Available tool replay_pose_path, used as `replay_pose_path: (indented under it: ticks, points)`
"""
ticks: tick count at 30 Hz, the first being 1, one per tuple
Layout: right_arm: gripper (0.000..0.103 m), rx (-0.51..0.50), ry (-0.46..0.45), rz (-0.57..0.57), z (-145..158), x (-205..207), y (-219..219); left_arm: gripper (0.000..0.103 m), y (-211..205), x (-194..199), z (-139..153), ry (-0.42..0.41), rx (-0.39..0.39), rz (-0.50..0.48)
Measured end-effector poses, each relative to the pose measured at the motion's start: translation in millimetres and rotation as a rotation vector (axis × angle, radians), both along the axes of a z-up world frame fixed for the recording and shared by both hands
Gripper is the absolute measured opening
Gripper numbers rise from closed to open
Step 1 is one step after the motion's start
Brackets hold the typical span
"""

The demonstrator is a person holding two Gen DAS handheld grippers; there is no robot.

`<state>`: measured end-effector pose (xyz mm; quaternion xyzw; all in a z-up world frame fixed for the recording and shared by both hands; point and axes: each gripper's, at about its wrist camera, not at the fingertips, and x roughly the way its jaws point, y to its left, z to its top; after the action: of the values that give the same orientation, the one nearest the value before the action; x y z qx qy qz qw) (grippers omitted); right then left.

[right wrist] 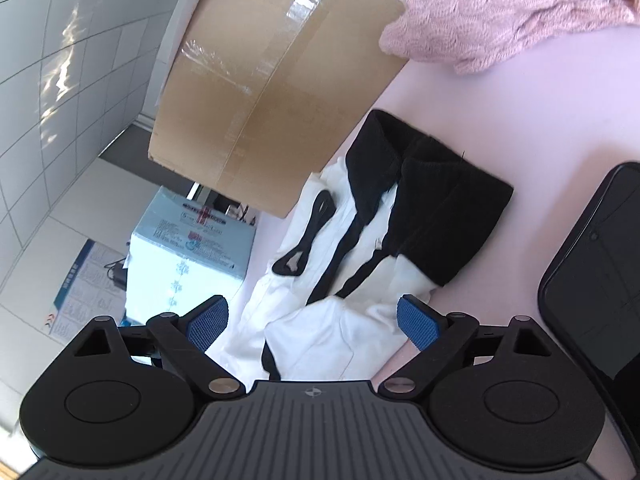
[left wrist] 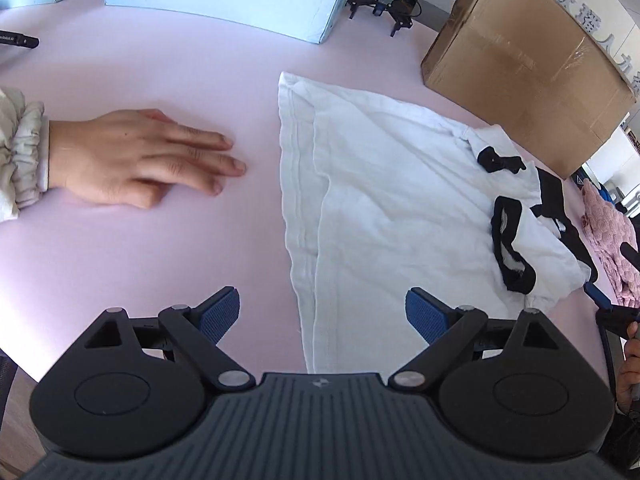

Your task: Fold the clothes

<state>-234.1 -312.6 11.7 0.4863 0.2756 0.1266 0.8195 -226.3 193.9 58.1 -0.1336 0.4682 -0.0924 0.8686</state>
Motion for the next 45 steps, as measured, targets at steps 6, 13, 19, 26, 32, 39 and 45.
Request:
replay_pose_path:
  ticks: [6,13,19,26,32,39,45]
  points:
    - [0.091,-0.113,0.000,-0.077,-0.4,-2.2,10.4,0.090,-20.2,4.3,-13.3,0.018,-0.017,-0.062]
    - [0.091,-0.114,0.008,-0.065,4.2,-10.6,13.2,0.064,-9.2,5.3,-13.7,0.070,-0.083,-0.044]
    - [0.091,-0.075,0.040,-0.055,-5.5,-8.3,8.8,0.036,-20.1,-7.1,-9.4,0.076,0.029,-0.047]
    - [0.091,-0.134,0.050,-0.023,-6.8,-0.8,17.1,0.008,-22.5,-11.0,-11.4,0.090,0.030,-0.049]
    - [0.091,-0.168,0.054,-0.092,-5.9,-4.2,21.0,0.007,-26.8,-15.7,-5.1,0.045,0.052,-0.058]
    - [0.077,-0.208,0.089,-0.186,-4.5,-1.2,29.4,0.007,-33.6,-14.7,-8.7,0.022,0.072,-0.039]
    - [0.012,-0.321,0.135,-0.253,-6.5,4.5,38.3,0.007,-33.8,-14.2,-12.3,0.002,0.055,-0.036]
